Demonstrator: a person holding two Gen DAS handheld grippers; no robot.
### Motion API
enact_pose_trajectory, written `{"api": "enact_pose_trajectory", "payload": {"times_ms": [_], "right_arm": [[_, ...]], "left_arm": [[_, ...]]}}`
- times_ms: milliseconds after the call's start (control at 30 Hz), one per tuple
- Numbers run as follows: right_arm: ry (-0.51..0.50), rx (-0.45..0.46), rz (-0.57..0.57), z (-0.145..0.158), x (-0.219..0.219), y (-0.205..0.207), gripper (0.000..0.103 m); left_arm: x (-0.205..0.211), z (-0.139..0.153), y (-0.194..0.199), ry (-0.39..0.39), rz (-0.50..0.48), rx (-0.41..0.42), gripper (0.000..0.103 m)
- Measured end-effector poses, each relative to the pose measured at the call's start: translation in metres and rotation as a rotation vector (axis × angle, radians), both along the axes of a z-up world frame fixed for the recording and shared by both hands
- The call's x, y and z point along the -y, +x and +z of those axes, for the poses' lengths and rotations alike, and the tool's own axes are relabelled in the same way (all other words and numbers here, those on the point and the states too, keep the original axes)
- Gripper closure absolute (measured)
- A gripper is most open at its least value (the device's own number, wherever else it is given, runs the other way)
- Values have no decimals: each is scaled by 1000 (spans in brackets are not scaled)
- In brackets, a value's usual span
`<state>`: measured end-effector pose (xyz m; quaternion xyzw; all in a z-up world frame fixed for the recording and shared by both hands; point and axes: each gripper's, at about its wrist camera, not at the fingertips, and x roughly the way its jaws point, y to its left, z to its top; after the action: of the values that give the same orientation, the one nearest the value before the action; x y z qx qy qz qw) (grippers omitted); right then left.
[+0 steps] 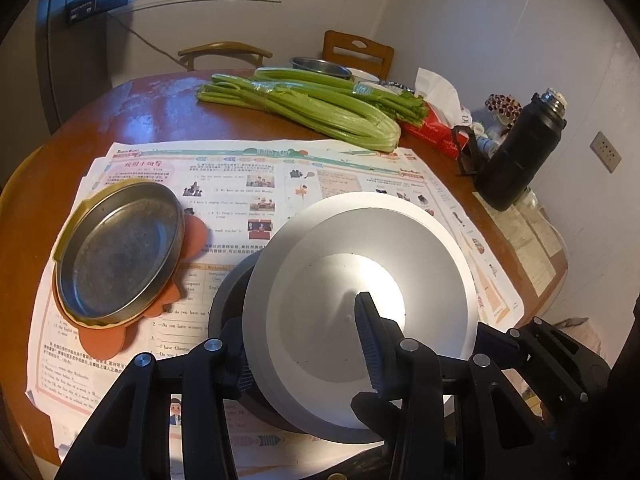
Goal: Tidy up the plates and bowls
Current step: 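Lift the white bowl with the left tool and carry it over the steel bowl, then lower the white bowl into the steel bowl and open the left tool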
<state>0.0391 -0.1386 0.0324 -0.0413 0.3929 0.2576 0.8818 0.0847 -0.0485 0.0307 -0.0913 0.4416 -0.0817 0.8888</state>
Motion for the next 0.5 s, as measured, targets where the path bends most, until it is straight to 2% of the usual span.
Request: {"api": "enact_pose_trajectory", "payload": {"times_ms": [500], "right_arm": [[-19, -37, -5, -19, 2, 5, 41]], "left_arm": [[5, -19, 4, 24, 3, -34, 58]]}}
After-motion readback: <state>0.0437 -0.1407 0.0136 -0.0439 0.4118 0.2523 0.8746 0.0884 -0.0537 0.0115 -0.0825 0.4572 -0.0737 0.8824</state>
